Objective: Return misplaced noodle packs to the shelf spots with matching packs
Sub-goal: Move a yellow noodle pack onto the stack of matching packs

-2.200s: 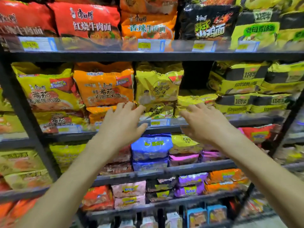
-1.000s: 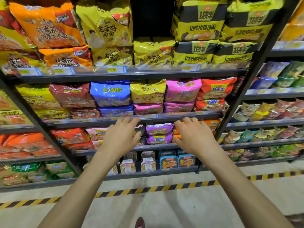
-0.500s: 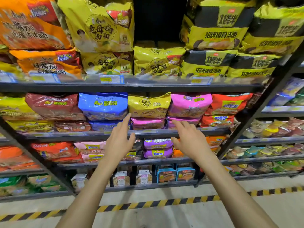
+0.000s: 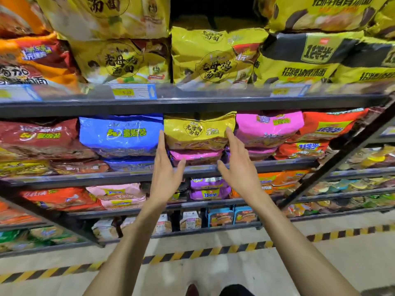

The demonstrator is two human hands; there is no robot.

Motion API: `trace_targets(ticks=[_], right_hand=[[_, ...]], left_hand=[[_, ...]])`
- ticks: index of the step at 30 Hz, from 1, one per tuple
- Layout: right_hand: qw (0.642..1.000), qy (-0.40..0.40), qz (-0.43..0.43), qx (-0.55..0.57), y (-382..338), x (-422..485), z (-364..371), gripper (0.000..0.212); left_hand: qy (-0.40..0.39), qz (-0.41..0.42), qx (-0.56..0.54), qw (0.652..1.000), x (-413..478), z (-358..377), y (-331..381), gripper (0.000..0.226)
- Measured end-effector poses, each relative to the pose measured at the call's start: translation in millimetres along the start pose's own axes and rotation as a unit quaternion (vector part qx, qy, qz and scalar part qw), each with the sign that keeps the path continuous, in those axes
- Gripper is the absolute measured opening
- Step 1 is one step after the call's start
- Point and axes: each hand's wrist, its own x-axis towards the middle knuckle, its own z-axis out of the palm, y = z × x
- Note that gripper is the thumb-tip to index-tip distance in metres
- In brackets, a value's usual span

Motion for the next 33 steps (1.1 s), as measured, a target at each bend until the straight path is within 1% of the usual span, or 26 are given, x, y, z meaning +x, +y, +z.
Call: trace_targets(ticks=[2,6,11,15,16,18,19,21,22,23,25,27,31,33], right_hand=[[1.000,0.006,0.000,0.020,3,6,6,0.094],[0.999,0.006,0.010,0.044,11,18,17,0.094],[0.996,0.013,0.011,0.087,19,35,28,0.093],[0.988,0.020,0.042,0.150,20,47,43,0.096],[0.987,0.030,0.045,0.149,19,51,47,0.096],[0.991,0.088,0.006,0.101,17,56,58,0.092],[0.989,0.118,-0.016,0.086,18,57,63,0.091],[0.984,0.147,-0.011,0.096,18,60,67,0.092],[0.983,0.151,0.000,0.107,19,61,65,0.094],[0.982,0.147,0.007,0.120,20,63,64,0.095],[0.980,0.128,-0.001,0.150,25,61,58,0.099],[0.979,0.109,-0.012,0.172,27,55,52,0.100],[0.978,0.113,-0.014,0.176,24,50,46,0.095],[0.977,0.123,-0.010,0.176,21,51,44,0.095]], left_hand=[[0.007,0.002,-0.022,1.000,8,6,2,0.100],[0.016,-0.014,-0.027,0.999,25,15,3,0.099],[0.019,-0.027,0.024,0.999,42,19,-5,0.099],[0.033,-0.061,0.025,0.997,51,25,-9,0.103],[0.034,-0.065,0.026,0.997,53,26,-8,0.100],[0.050,-0.084,0.032,0.995,54,28,-5,0.093],[0.071,-0.068,0.043,0.994,53,30,-3,0.090],[0.123,0.015,0.075,0.989,49,34,2,0.086],[0.144,0.033,0.069,0.987,45,37,2,0.088],[0.150,0.033,0.042,0.987,39,40,2,0.089],[0.145,0.051,0.006,0.988,22,45,-2,0.087],[0.146,0.058,0.000,0.988,8,46,-2,0.085],[0.132,0.040,-0.034,0.990,15,41,-4,0.087],[0.114,0.002,-0.063,0.992,20,36,-2,0.076]])
